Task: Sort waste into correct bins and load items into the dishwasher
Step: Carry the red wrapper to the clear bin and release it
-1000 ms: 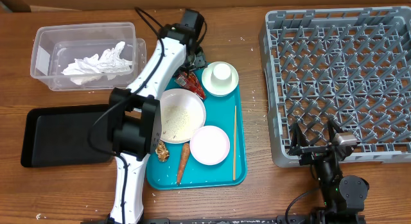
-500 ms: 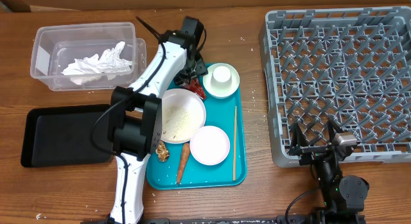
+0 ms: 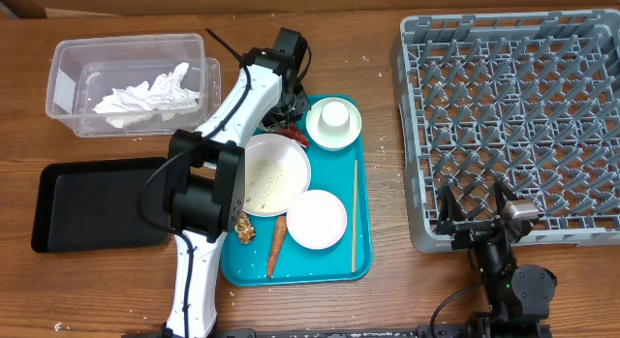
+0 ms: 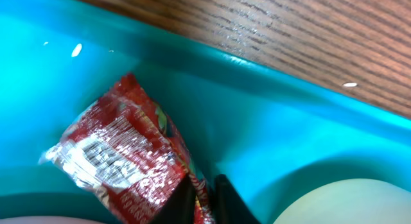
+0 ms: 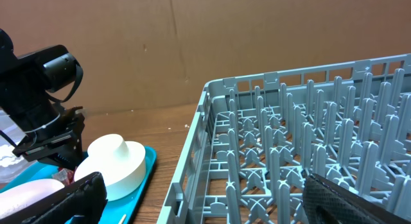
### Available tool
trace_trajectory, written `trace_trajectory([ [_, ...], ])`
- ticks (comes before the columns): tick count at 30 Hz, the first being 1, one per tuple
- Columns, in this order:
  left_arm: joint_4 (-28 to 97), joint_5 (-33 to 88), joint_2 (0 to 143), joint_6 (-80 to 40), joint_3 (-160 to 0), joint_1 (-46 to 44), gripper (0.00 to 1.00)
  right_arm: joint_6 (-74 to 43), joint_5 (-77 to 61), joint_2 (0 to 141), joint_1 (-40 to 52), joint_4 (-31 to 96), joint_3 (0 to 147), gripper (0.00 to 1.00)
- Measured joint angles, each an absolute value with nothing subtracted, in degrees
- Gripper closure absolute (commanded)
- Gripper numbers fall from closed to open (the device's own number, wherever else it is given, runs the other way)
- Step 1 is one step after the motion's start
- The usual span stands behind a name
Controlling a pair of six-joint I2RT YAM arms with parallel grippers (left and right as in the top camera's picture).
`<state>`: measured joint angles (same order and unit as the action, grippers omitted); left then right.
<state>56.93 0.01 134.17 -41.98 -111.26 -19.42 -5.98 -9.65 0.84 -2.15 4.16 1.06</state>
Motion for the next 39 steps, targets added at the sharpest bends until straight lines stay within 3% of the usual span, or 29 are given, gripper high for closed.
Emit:
trace_trajectory([
  [5, 63.48, -0.01, 134.39, -41.58, -114.56, -19.05, 0.96, -5.93, -9.65, 0.84, -2.15, 4.16, 1.06, 0.00],
  [13, 75.11, -0.14, 134.54, -40.75, -133.08, -15.66, 0.96, -5.96, -9.63, 0.84, -2.15, 4.19, 1.06, 0.00],
  [25, 78.19, -6.46, 134.52, -37.30, -151.44, 0.01, 0.95, -5.96, -9.65, 0.84, -2.15, 4.16, 1.06, 0.00],
  [26, 78.02, -6.92, 134.52, -37.19, -151.44, 0.93, 0.91, -5.98, -9.63, 0.84, -2.15, 4.14, 1.06, 0.00],
  [27, 77.89, -7.57, 134.52, -37.04, -151.33, 2.44, 0.65, -5.96, -9.65, 0.84, -2.15, 4.14, 1.06, 0.00],
  [28, 77.84, -8.01, 134.52, -36.91, -151.20, 3.51, 0.23, -5.98, -9.63, 0.84, -2.15, 4.12, 1.06, 0.00],
  [29, 77.84, -8.47, 134.54, -36.49, -151.11, 5.02, 0.00, -5.96, -9.63, 0.84, -2.15, 4.12, 1.06, 0.00],
  [39, 83.18, -5.96, 134.52, -31.11, -150.45, 9.67, 0.00, -5.96, -9.63, 0.84, -2.15, 4.12, 1.06, 0.00],
])
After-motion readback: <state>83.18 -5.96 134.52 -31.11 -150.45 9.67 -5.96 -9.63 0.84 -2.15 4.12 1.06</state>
